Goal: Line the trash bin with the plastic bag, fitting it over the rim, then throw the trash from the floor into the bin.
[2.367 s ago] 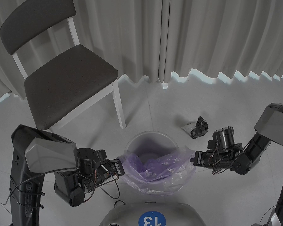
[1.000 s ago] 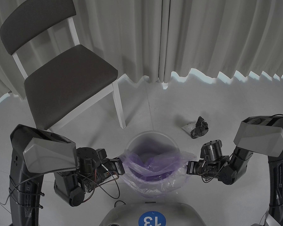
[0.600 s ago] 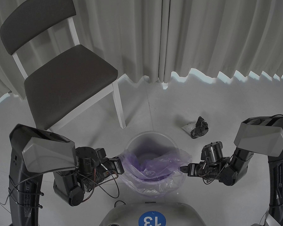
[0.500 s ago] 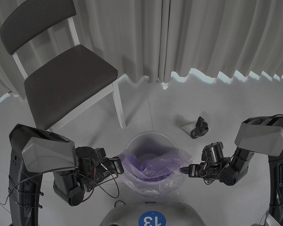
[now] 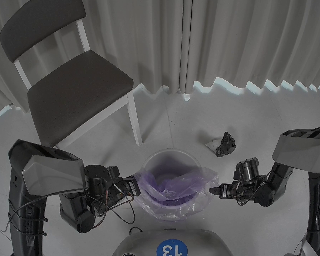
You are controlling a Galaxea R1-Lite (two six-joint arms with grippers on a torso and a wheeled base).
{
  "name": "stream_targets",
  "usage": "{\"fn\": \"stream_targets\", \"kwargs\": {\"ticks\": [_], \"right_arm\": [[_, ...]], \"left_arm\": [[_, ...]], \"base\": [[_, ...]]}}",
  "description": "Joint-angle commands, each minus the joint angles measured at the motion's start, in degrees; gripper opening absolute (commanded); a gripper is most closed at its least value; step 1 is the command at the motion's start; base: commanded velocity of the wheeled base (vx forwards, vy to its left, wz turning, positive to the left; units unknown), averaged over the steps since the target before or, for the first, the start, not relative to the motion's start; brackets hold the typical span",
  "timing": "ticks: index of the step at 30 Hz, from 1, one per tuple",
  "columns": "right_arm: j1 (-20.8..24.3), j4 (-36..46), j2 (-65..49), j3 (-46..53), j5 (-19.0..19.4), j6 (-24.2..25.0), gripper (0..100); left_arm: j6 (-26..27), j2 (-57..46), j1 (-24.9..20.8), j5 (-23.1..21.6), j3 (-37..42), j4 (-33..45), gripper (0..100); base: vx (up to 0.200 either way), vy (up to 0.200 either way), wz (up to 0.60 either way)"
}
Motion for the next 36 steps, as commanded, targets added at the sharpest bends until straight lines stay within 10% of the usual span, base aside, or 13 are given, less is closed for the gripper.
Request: {"fn": "stream_targets", "kwargs": {"ticks": [1, 30, 31, 36], "right_arm": [[-0.99, 3.98, -7.85, 2.39, 1.82, -2.87, 100], [1.47, 4.07, -20.85, 6.96, 3.4, -4.27, 100], [1.47, 3.98, -20.85, 7.05, 3.4, -4.18, 100], [1.56, 3.98, -20.94, 7.14, 3.4, -4.27, 100]], "left_arm": [[-0.03, 0.32, -0.11, 0.03, -0.15, -1.02, 0], [0.15, 5.42, -0.73, 1.27, -2.44, -1.02, 0], [0.5, 5.16, -0.73, 1.27, -2.18, -1.02, 100], [0.85, 5.16, 0.15, 1.18, -2.09, -1.02, 100]], "base": [[0.0, 0.0, 0.0], [0.0, 0.0, 0.0], [0.0, 0.0, 0.0], [0.0, 0.0, 0.0]]}}
